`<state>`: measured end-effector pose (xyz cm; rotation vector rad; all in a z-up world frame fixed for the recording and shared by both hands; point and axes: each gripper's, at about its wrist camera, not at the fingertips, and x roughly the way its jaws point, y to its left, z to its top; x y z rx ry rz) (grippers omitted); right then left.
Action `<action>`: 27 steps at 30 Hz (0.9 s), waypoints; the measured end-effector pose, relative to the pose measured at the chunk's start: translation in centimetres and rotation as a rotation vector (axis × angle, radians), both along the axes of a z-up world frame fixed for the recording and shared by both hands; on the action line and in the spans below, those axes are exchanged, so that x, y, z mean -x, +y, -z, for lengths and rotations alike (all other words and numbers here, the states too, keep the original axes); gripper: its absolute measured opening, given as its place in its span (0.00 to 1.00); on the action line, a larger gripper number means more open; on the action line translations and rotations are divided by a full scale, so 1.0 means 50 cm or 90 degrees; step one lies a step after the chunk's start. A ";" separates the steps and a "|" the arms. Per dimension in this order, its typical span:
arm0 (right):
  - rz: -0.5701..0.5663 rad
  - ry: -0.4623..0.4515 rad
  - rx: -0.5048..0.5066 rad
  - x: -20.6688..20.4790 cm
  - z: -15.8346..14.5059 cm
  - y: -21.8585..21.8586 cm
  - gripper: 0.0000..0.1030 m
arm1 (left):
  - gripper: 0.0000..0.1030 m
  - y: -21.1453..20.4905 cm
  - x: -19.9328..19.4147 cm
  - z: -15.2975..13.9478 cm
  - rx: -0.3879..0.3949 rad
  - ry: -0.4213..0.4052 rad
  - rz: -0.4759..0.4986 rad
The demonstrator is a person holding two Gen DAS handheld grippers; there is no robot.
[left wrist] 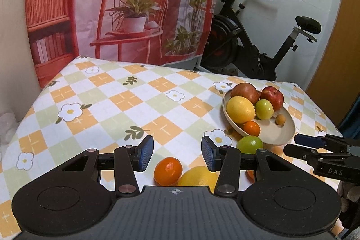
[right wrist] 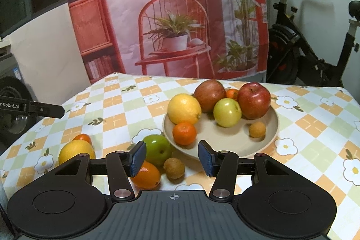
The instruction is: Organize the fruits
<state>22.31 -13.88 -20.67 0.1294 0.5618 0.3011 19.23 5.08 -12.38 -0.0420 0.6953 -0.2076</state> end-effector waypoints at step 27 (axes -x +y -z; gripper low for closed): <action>-0.130 0.023 0.060 -0.007 0.015 0.108 0.56 | 0.48 0.057 -0.001 0.012 0.023 0.023 -0.048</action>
